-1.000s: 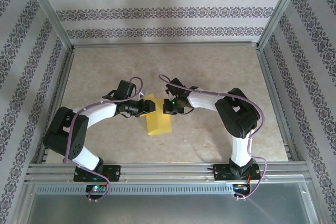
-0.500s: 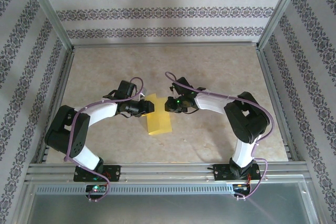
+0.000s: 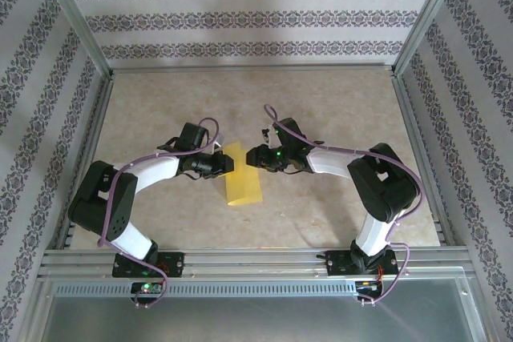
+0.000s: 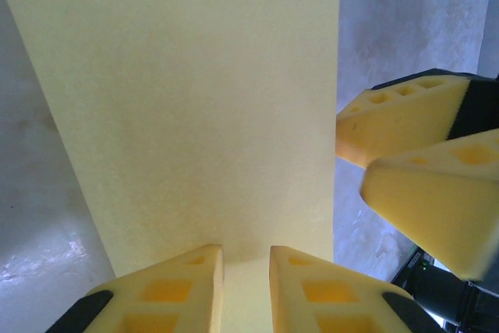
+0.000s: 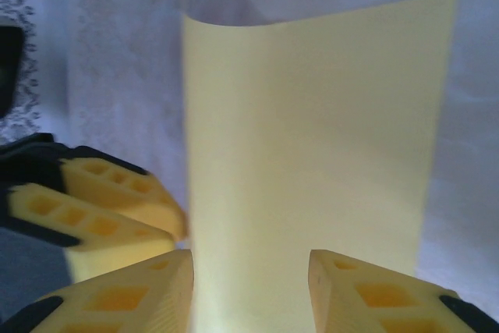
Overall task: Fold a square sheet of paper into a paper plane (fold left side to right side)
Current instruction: First fold in half a square sheet of paper at the center of the table.
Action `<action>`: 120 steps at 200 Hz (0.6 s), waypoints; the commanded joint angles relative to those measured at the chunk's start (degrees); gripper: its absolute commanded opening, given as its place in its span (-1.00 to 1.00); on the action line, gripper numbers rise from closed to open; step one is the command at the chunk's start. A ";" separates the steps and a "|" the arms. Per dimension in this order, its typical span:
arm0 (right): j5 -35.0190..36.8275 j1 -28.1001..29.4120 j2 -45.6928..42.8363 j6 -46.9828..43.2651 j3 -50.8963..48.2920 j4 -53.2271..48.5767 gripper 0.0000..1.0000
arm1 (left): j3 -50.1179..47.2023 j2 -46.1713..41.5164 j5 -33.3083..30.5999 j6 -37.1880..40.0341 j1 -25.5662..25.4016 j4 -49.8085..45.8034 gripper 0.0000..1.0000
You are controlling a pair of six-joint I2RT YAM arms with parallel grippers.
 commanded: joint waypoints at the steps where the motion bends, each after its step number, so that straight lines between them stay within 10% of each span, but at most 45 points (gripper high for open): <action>1: -3.49 1.29 0.68 1.97 -0.46 5.90 -0.12 | 1.52 0.56 -0.72 1.30 -1.04 0.92 -0.59; 59: -2.49 2.77 2.76 2.42 0.53 5.75 -0.28 | 1.45 0.30 -0.83 1.21 -1.17 0.92 -0.63; 120: 2.02 2.87 2.95 -0.46 1.89 0.46 -1.00 | 1.16 -2.72 -2.42 0.64 -1.05 0.76 -0.47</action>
